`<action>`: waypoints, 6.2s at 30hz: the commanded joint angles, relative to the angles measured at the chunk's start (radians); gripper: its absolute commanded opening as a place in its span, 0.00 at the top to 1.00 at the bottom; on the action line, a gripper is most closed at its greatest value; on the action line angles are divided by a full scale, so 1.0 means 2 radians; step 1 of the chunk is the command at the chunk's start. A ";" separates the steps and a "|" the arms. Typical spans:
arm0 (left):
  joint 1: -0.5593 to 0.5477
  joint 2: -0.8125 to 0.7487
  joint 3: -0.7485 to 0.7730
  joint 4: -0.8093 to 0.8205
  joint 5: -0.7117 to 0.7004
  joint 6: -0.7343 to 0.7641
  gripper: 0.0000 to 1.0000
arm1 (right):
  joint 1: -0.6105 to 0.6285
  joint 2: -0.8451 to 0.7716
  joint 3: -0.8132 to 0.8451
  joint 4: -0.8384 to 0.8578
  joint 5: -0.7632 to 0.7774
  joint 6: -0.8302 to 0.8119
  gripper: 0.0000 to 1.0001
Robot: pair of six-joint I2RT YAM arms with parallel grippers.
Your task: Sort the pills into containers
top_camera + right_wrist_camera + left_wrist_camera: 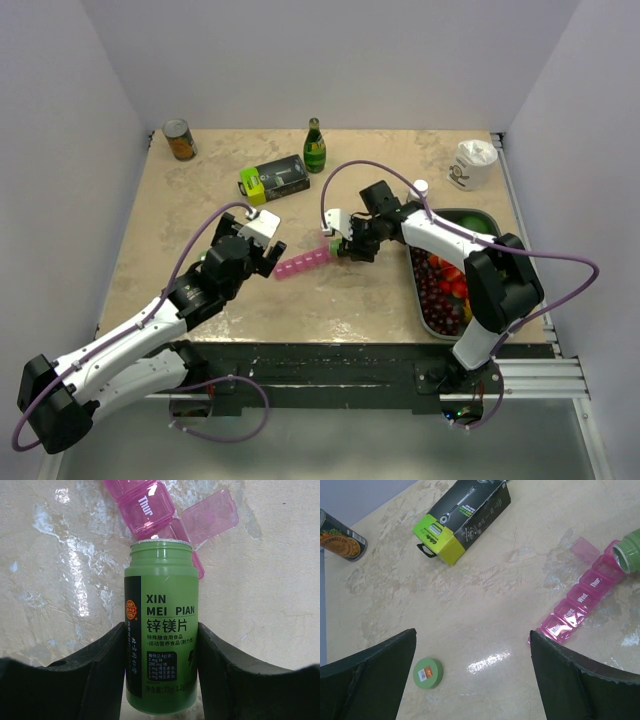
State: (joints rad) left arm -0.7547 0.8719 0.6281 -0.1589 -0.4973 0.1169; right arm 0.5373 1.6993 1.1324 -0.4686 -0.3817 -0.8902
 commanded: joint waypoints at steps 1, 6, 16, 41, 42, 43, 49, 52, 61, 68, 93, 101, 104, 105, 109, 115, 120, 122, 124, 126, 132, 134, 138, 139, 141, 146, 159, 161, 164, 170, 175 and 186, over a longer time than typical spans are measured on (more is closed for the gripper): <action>0.002 -0.006 0.003 0.004 0.005 0.009 0.00 | 0.005 0.001 0.028 -0.006 0.013 0.003 1.00; 0.002 -0.006 0.002 0.004 0.007 0.010 0.00 | 0.009 0.002 0.034 -0.015 0.021 0.003 1.00; 0.002 -0.006 0.002 0.004 0.009 0.010 0.00 | 0.014 0.006 0.043 -0.026 0.034 0.007 1.00; 0.002 -0.006 0.002 0.004 0.012 0.011 0.00 | 0.022 0.022 0.063 -0.047 0.050 0.022 1.00; 0.002 -0.004 0.002 0.003 0.012 0.011 0.00 | 0.021 0.022 0.067 -0.049 0.050 0.022 1.00; 0.002 -0.004 0.002 0.004 0.013 0.011 0.00 | 0.022 0.023 0.067 -0.051 0.050 0.023 1.00; 0.002 -0.004 0.002 0.004 0.013 0.011 0.00 | 0.024 0.024 0.072 -0.054 0.053 0.026 1.00; 0.002 -0.004 0.002 0.003 0.013 0.011 0.01 | 0.023 0.025 0.073 -0.057 0.054 0.027 1.00; 0.002 -0.004 0.002 0.003 0.015 0.011 0.00 | 0.025 0.027 0.080 -0.065 0.057 0.031 1.00; 0.002 -0.004 0.002 0.002 0.017 0.011 0.00 | 0.027 0.029 0.081 -0.066 0.057 0.032 1.00; 0.002 -0.003 0.001 0.002 0.018 0.011 0.00 | 0.028 0.031 0.092 -0.076 0.047 0.042 1.00; 0.002 -0.007 -0.002 0.005 0.015 0.006 0.00 | 0.028 0.022 0.087 -0.072 0.017 0.052 1.00; 0.007 -0.010 -0.003 0.005 0.017 -0.002 0.00 | 0.024 0.015 0.081 -0.064 0.001 0.059 1.00; 0.015 -0.011 -0.003 0.004 0.020 -0.004 0.01 | 0.024 0.009 0.080 -0.059 -0.003 0.062 1.00; 0.045 -0.014 -0.001 0.008 0.050 -0.024 0.00 | 0.017 -0.012 0.067 -0.042 -0.036 0.073 1.00; 0.117 -0.013 0.001 0.017 0.126 -0.055 0.00 | 0.006 -0.053 0.040 -0.005 -0.103 0.095 1.00; 0.166 -0.005 0.002 0.013 0.155 -0.107 0.00 | -0.001 -0.086 0.021 0.039 -0.176 0.118 1.00; 0.190 0.002 0.001 0.005 0.191 -0.132 0.00 | -0.002 -0.108 0.015 0.065 -0.204 0.132 1.00; 0.250 0.005 -0.006 0.002 0.231 -0.165 0.01 | -0.002 -0.122 0.007 0.095 -0.243 0.145 1.00; 0.308 0.008 -0.022 0.000 0.281 -0.180 0.01 | -0.003 -0.141 -0.001 0.155 -0.266 0.182 1.00; 0.403 0.047 -0.024 -0.013 0.333 -0.206 0.03 | -0.012 -0.143 -0.014 0.442 -0.367 0.419 1.00; 0.410 0.073 -0.021 -0.016 0.322 -0.209 0.04 | -0.019 -0.132 -0.025 0.652 -0.388 0.599 1.00; 0.423 0.130 -0.009 -0.024 0.315 -0.208 0.07 | -0.027 -0.075 -0.050 1.092 -0.371 0.930 1.00; 0.423 0.154 -0.003 -0.025 0.309 -0.207 0.07 | -0.029 -0.072 -0.045 1.140 -0.371 0.977 1.00; 0.423 0.179 0.006 -0.038 0.294 -0.206 0.08 | -0.029 -0.081 -0.054 1.135 -0.373 0.982 1.00; 0.423 0.214 0.023 -0.043 0.250 -0.209 0.10 | -0.029 -0.126 -0.093 1.044 -0.378 0.884 1.00; 0.423 0.294 0.060 -0.042 0.250 -0.192 0.42 | -0.029 -0.107 -0.104 1.016 -0.379 0.868 1.00; 0.423 0.298 0.060 -0.045 0.250 -0.189 0.43 | -0.029 -0.105 -0.105 1.014 -0.381 0.868 1.00; 0.423 0.306 0.063 -0.048 0.251 -0.187 0.44 | -0.029 -0.107 -0.108 1.001 -0.383 0.859 1.00; 0.420 0.314 0.065 -0.055 0.256 -0.180 0.43 | -0.029 -0.113 -0.111 0.944 -0.382 0.818 1.00; 0.410 0.325 0.069 -0.064 0.250 -0.175 0.38 | -0.029 -0.111 -0.111 0.926 -0.380 0.808 1.00; 0.397 0.329 0.073 -0.073 0.225 -0.169 0.53 | -0.029 -0.113 -0.113 0.900 -0.381 0.786 1.00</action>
State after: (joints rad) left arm 0.0471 1.5188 0.7631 -0.2722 -0.0383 -0.2386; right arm 0.4778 1.4857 0.9081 1.2884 -1.1484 0.7273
